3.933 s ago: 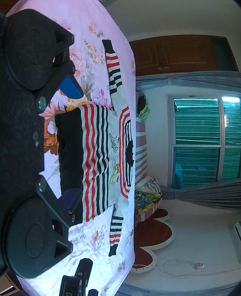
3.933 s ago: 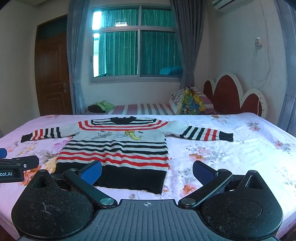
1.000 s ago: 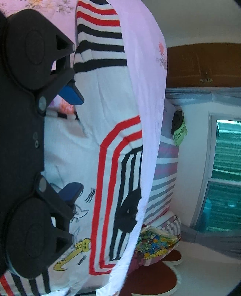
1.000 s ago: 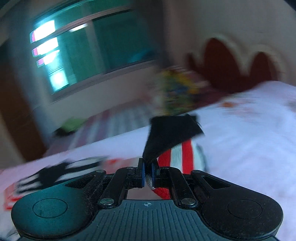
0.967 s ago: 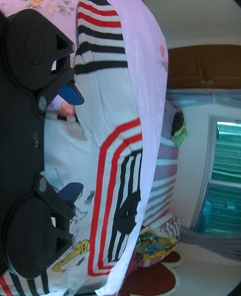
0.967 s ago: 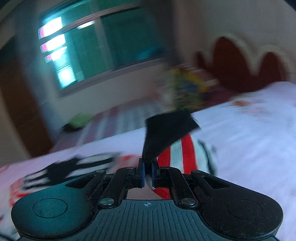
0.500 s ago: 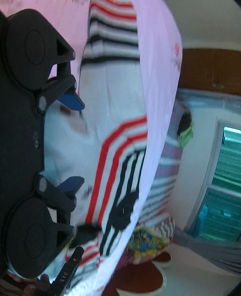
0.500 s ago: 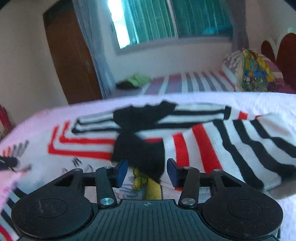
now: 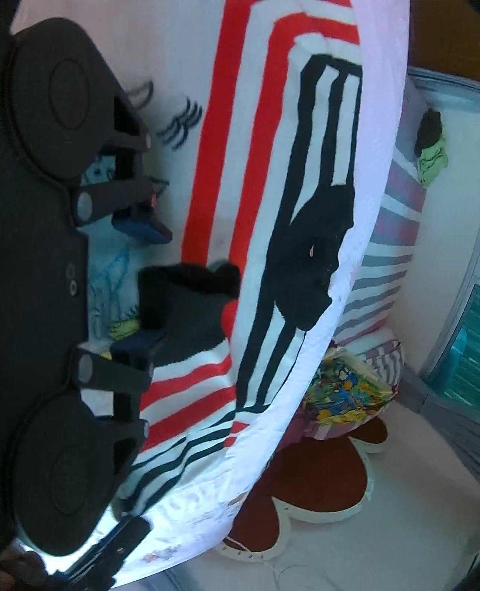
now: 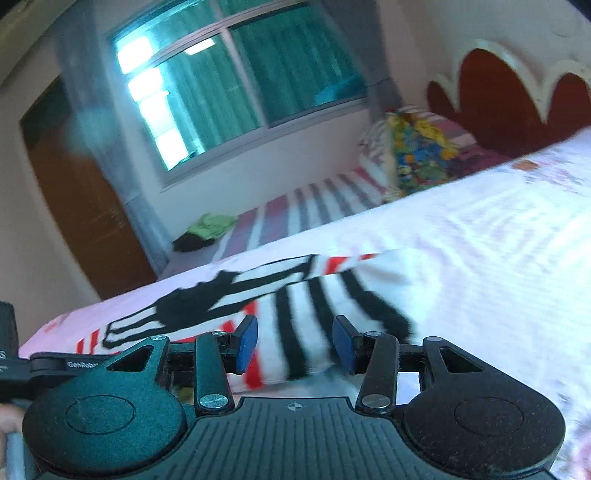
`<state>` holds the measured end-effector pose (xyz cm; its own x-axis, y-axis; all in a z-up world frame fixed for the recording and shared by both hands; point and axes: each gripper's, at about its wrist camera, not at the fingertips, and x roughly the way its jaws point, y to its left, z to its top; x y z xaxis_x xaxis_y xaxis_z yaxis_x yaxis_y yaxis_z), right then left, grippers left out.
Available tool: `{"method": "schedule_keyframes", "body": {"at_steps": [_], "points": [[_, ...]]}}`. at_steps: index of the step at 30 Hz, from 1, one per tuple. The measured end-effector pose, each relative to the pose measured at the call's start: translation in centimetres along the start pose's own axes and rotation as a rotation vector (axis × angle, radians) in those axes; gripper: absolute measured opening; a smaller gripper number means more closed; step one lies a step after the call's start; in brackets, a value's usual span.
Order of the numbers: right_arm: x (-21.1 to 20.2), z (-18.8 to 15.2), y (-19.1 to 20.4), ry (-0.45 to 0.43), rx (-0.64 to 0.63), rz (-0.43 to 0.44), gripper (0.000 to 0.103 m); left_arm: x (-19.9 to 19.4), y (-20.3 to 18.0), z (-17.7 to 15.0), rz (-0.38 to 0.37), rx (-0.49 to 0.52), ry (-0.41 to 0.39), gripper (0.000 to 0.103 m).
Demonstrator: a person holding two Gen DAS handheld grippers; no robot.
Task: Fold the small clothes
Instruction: 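Lift the sleeve cuff with the right gripper and fold it across the sweater body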
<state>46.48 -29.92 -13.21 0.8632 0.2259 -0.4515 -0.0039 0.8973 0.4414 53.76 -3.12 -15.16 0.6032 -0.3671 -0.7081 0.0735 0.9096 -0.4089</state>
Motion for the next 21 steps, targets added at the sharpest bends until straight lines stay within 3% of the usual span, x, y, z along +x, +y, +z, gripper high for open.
{"method": "schedule_keyframes", "body": {"at_steps": [2, 3, 4, 5, 8, 12, 21], "points": [[-0.7, 0.2, -1.5, -0.01, 0.077, -0.026, 0.046, 0.6, -0.3, 0.3, -0.01, -0.008, 0.004, 0.042], [-1.0, 0.3, -2.3, -0.014, 0.126, -0.035, 0.046, 0.9, -0.3, 0.4, -0.011, -0.016, 0.009, 0.023], [-1.2, 0.4, -2.8, -0.013, 0.164, -0.033, 0.046, 1.2, -0.2, 0.7, -0.001, -0.026, 0.016, 0.009], [-1.6, 0.6, -3.4, -0.012, 0.199, -0.033, 0.046, 1.1, 0.2, 1.1, -0.005, -0.034, 0.019, 0.005], [-2.6, 1.2, -4.4, -0.014, 0.287, -0.009, 0.046, -1.0, 0.7, 2.1, -0.026, -0.01, -0.047, 0.005], [-4.1, 1.9, -5.4, -0.023, 0.388, 0.029, 0.046, -4.5, 2.2, 3.7, 0.008, 0.049, -0.117, 0.005], [-2.4, 0.0, -6.2, 0.063, 0.615, 0.142, 0.046, -5.8, 7.1, 3.1, 0.063, 0.026, -0.096, 0.005]]}}
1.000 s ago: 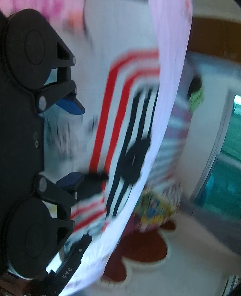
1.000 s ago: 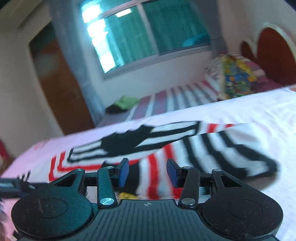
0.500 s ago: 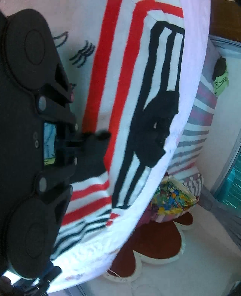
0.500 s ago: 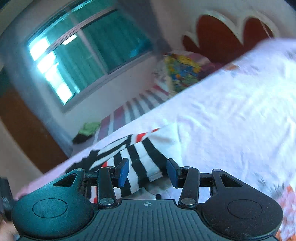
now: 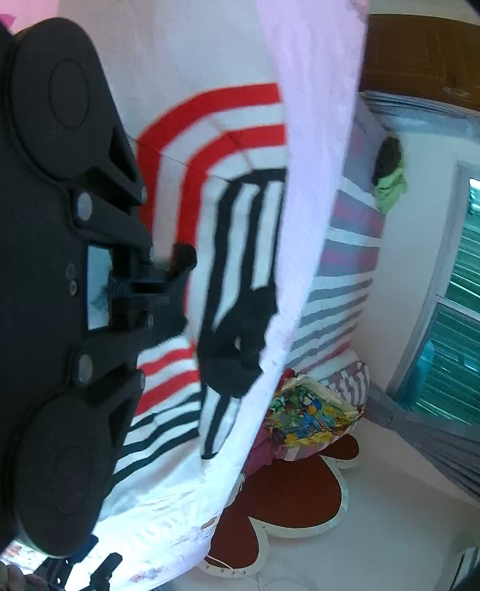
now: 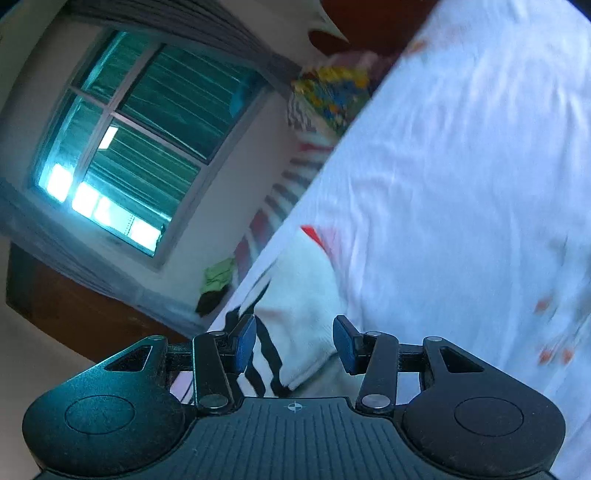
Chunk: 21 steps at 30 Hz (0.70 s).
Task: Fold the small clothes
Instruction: 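Lift the sleeve cuff with the right gripper and fold it across the sweater body, then lay the sleeve on the body and open the right gripper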
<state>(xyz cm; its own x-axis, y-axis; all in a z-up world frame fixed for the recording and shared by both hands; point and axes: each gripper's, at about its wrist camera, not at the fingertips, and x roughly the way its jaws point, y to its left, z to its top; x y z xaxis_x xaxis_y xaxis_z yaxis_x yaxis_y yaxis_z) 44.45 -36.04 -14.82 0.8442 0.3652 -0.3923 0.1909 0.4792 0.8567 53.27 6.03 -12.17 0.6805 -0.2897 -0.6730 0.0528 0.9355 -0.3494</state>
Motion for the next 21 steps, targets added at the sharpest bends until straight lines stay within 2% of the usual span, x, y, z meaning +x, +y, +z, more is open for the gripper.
{"method": "schedule_keyframes", "body": {"at_steps": [4, 8, 9, 10, 11, 12, 17, 19, 21], "points": [[1.5, 0.5, -1.0, 0.058, 0.086, 0.02, 0.046, 0.2, 0.7, -0.6, -0.005, 0.003, 0.017, 0.005], [2.7, 0.9, -1.1, 0.062, 0.041, -0.074, 0.045, 0.2, 1.4, -0.8, -0.015, -0.012, 0.022, 0.005], [2.7, 0.9, -1.0, 0.059, 0.022, -0.082, 0.041, 0.4, 1.5, -0.9, -0.015, -0.009, 0.023, 0.005], [2.7, 0.9, -0.7, 0.06, -0.012, -0.101, 0.018, 0.5, 1.6, -0.8, -0.016, -0.007, 0.026, 0.005], [2.8, 0.7, -0.5, 0.063, -0.045, -0.127, 0.009, 0.5, 1.6, -0.8, -0.017, -0.004, 0.027, 0.005], [2.7, 0.6, -0.5, 0.067, -0.068, -0.149, 0.008, 0.6, 1.7, -0.9, -0.018, -0.001, 0.03, 0.005], [1.3, 0.1, 0.0, 0.041, -0.118, -0.143, 0.007, -0.4, 1.3, -0.6, -0.047, 0.005, 0.022, 0.005], [0.6, -0.2, 0.5, 0.02, -0.155, -0.123, 0.007, -0.9, 0.5, -0.4, -0.018, 0.048, -0.006, 0.005], [1.3, -0.8, 0.2, 0.047, -0.174, -0.172, 0.007, 0.1, 0.3, -0.3, 0.012, 0.075, 0.013, 0.005]]}}
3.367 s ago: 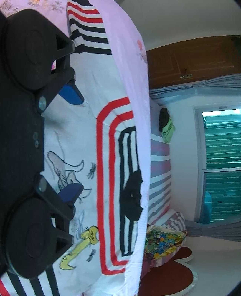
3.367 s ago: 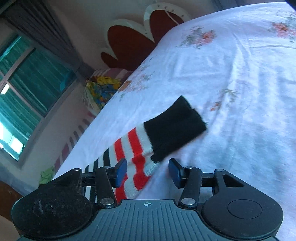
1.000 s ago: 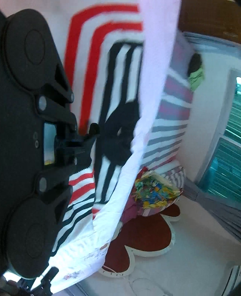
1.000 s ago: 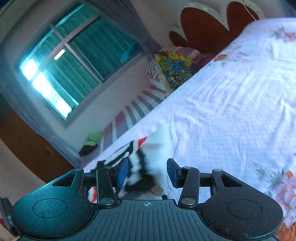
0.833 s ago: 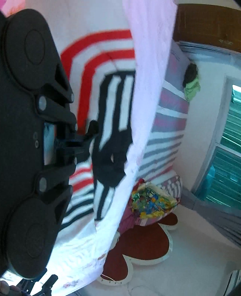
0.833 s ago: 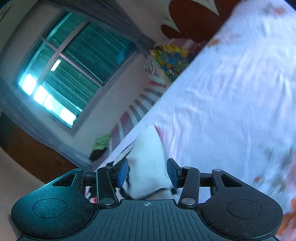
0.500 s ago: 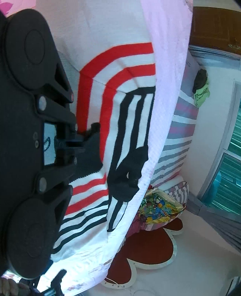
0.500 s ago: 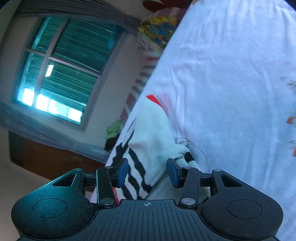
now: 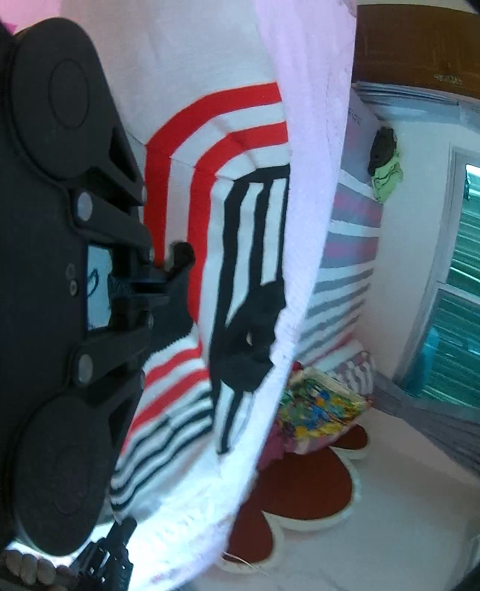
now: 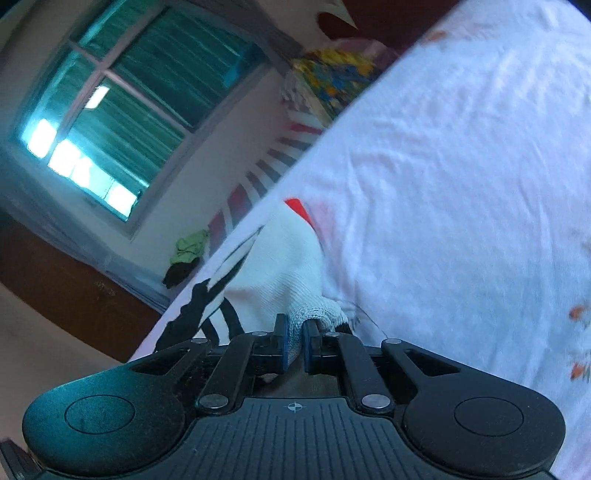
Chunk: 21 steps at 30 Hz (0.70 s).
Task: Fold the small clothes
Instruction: 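Lay the sleeve on the body and open the right gripper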
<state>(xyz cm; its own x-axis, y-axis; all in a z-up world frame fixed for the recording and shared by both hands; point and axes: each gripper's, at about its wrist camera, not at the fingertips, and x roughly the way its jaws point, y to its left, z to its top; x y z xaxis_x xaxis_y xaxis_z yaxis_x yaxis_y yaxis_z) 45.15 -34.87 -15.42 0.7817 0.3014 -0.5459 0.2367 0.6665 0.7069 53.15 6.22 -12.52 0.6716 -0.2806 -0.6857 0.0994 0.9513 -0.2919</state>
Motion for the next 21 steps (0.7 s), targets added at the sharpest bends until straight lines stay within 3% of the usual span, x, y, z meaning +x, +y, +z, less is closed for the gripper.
{"method": "schedule_keyframes", "body": {"at_steps": [3, 4, 6, 7, 8, 10, 15, 19, 21], "points": [[0.6, -0.5, -0.5, 0.048, 0.009, -0.023, 0.007, 2.1, 0.0, -0.8, 0.054, 0.055, 0.062, 0.007], [0.4, -0.2, -0.2, 0.064, 0.008, -0.025, 0.007, 1.8, 0.1, -1.0, 0.052, 0.062, 0.048, 0.011], [-1.5, 0.1, 0.2, 0.056, -0.029, -0.021, 0.008, 0.7, 0.1, -1.2, 0.109, 0.095, 0.042, 0.043], [-3.0, 0.3, 0.7, 0.013, -0.08, -0.005, 0.008, -0.5, 0.0, -1.4, 0.168, 0.114, -0.001, 0.051], [-4.2, 0.5, 1.1, -0.026, -0.14, 0.012, 0.008, -1.8, -0.3, -1.6, 0.199, 0.146, -0.068, 0.052], [-4.5, 0.9, 2.3, -0.05, -0.235, -0.01, 0.008, -2.6, -1.8, -1.0, 0.159, 0.19, -0.103, 0.052], [0.0, 0.6, 5.5, -0.01, -0.447, -0.043, 0.008, 0.9, -8.9, -0.7, 0.027, 0.319, -0.09, 0.052], [3.3, 0.0, 4.6, 0.047, -0.544, -0.151, 0.006, 5.0, -10.0, -2.2, 0.061, 0.332, -0.008, 0.054], [3.2, 0.4, 4.1, 0.071, -0.537, -0.122, 0.006, 5.0, -8.8, -2.7, 0.052, 0.301, -0.023, 0.055]]}}
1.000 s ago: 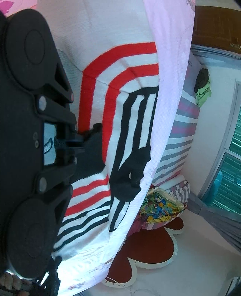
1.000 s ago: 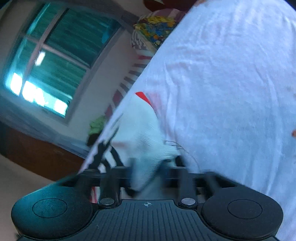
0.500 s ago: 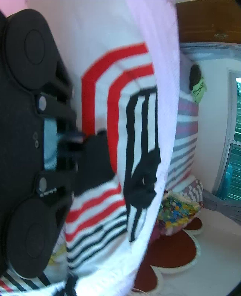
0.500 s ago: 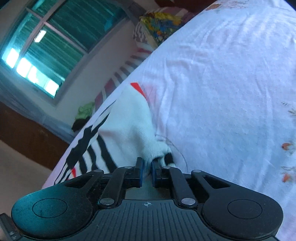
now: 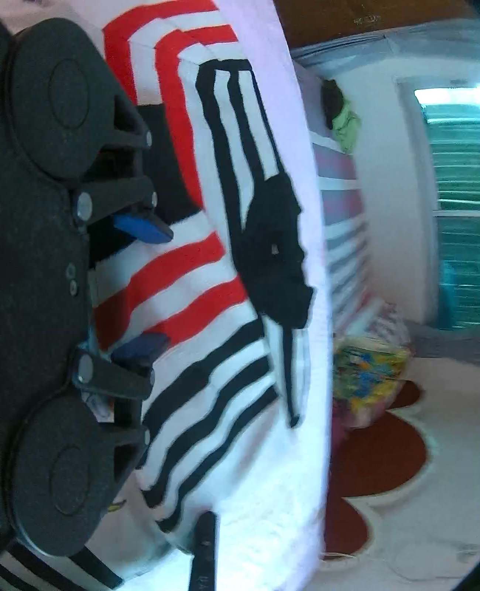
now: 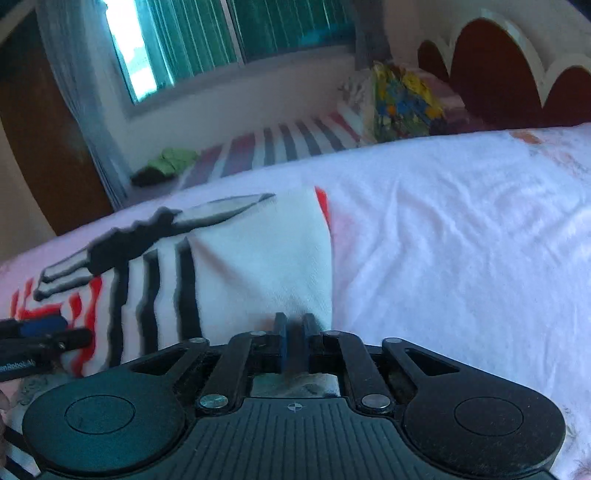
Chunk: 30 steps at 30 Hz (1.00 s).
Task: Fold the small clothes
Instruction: 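Lay the sleeve on the body and open the right gripper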
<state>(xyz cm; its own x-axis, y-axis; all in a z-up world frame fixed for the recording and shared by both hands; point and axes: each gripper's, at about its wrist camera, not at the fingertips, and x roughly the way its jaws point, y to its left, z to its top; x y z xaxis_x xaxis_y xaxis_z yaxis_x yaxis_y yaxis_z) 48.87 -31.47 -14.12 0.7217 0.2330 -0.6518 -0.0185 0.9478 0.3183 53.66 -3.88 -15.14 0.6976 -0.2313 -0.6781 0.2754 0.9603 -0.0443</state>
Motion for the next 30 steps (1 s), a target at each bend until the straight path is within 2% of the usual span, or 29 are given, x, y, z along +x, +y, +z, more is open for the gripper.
{"method": "schedule_keyframes", "body": {"at_steps": [1, 2, 4, 7, 8, 10, 11, 13, 16, 17, 19, 21, 22, 23, 25, 28, 30], "points": [[-0.4, 0.4, 0.1, -0.004, -0.005, 0.012, 0.006, -0.3, 0.1, 0.3, 0.008, -0.004, 0.009, 0.053], [-1.3, 0.7, 0.1, -0.053, -0.016, 0.024, 0.006, -0.6, 0.1, 0.7, 0.024, -0.006, 0.008, 0.049], [-1.3, 1.0, -0.1, -0.093, -0.014, 0.054, 0.006, -0.6, -0.3, 1.5, 0.031, -0.021, -0.023, 0.051], [1.9, 1.2, 0.3, -0.016, -0.031, 0.079, 0.006, 1.2, -1.8, 2.7, 0.029, 0.005, -0.011, 0.053], [2.7, 1.1, 0.2, -0.011, -0.046, 0.069, 0.006, 2.3, -2.3, 2.7, 0.051, 0.034, 0.035, 0.056], [2.8, 2.2, -0.4, -0.011, -0.001, 0.077, 0.006, 2.3, -2.6, 3.0, 0.076, 0.043, 0.046, 0.056], [2.6, 2.8, -0.7, -0.036, 0.006, 0.07, 0.006, 2.2, -2.6, 3.4, 0.084, 0.036, 0.047, 0.053], [2.4, 3.9, -1.6, -0.106, 0.029, 0.059, 0.008, 1.4, -3.1, 4.2, 0.082, 0.027, -0.022, 0.055], [4.6, 6.1, -3.5, -0.095, 0.098, 0.051, 0.031, 2.1, -3.9, 5.4, 0.05, 0.002, -0.032, 0.055], [5.4, 6.8, -3.9, -0.087, 0.114, 0.055, 0.031, 2.5, -4.2, 5.6, 0.059, 0.0, -0.026, 0.055], [6.7, 7.7, -5.2, -0.053, 0.17, 0.087, 0.031, 3.0, -4.1, 5.7, 0.093, -0.006, -0.021, 0.055], [7.1, 8.2, -6.0, -0.032, 0.179, 0.156, 0.03, 3.4, -3.4, 5.4, 0.111, -0.03, -0.017, 0.055], [7.4, 8.3, -5.9, -0.017, 0.154, 0.161, 0.017, 4.0, -3.0, 5.3, 0.122, -0.038, 0.005, 0.055], [7.8, 8.3, -5.7, -0.002, 0.119, 0.157, 0.013, 4.5, -2.6, 5.0, 0.136, -0.043, 0.031, 0.057], [8.1, 8.1, -5.0, 0.005, 0.019, 0.066, 0.009, 4.8, -1.8, 4.6, 0.15, -0.055, 0.014, 0.06], [7.9, 8.0, -5.2, -0.013, -0.008, 0.044, 0.009, 4.6, -1.1, 4.5, 0.184, -0.063, 0.007, 0.065], [7.3, 8.0, -4.5, -0.043, -0.052, -0.01, 0.009, 4.4, -1.2, 4.9, 0.2, -0.08, 0.009, 0.062]]}}
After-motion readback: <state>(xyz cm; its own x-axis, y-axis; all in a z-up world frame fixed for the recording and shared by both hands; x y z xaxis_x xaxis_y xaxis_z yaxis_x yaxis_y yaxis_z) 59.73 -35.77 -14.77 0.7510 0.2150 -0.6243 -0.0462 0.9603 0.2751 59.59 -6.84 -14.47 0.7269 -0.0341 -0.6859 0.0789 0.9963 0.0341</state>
